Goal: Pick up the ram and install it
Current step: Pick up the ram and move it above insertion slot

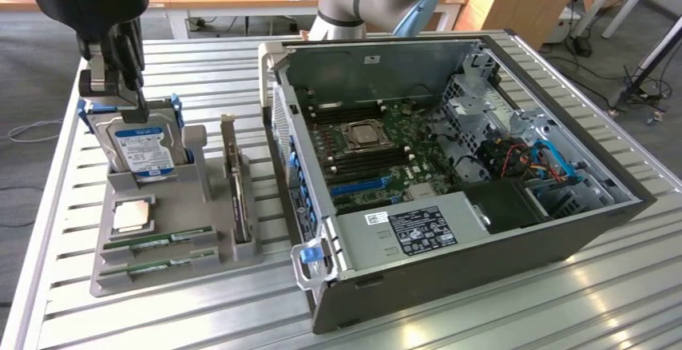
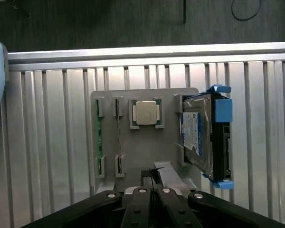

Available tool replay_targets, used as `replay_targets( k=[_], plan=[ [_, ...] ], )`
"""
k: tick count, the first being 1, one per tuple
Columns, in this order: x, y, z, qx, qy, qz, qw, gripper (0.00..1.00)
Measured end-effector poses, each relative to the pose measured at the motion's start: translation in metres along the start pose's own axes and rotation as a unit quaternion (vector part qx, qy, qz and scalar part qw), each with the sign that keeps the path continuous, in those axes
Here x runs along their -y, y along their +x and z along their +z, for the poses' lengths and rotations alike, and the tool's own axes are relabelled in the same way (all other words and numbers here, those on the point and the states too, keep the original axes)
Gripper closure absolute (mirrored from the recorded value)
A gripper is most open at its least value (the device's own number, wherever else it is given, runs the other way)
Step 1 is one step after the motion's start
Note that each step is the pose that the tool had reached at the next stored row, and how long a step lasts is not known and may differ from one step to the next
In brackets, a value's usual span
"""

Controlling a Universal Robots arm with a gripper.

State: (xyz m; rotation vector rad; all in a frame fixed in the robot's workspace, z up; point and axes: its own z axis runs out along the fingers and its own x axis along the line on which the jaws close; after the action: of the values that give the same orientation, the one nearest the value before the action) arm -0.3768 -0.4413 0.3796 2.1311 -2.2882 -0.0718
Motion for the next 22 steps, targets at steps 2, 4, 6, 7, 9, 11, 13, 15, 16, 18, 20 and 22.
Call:
replay_targets(
  k=[2,4,6,7,9,11,13,15,16,18,20,22],
  plan=[
    [0.0,0.0,0.0,0.0,0.0,0.0,1.0,0.89],
    [0.0,0.0,0.0,0.0,0.0,0.0,1.0,0.83],
    [0.0,0.0,0.0,0.0,0.0,0.0,1.0,0.77],
    [0.0,0.0,0.0,0.0,0.0,0.0,1.0,0.77],
    [0.0,0.0,0.0,0.0,0.0,0.0,1.0,0.7],
    [0.0,0.0,0.0001,0.0,0.0,0.0,1.0,0.7],
    [0.0002,0.002,-0.0001,0.0,0.0,0.0,1.0,0.7],
    [0.0004,0.005,-0.0002,0.0,0.0,0.0,1.0,0.7],
    [0.0005,0.007,-0.0001,0.0,0.0,0.0,1.0,0.7],
    [0.0007,0.01,-0.0003,0.0,0.0,0.0,1.0,0.7],
    [0.001,0.014,-0.0003,0.0,0.0,0.0,1.0,0.7],
    [0.0012,0.017,-0.0004,0.0,0.0,0.0,1.0,0.7]
  ],
)
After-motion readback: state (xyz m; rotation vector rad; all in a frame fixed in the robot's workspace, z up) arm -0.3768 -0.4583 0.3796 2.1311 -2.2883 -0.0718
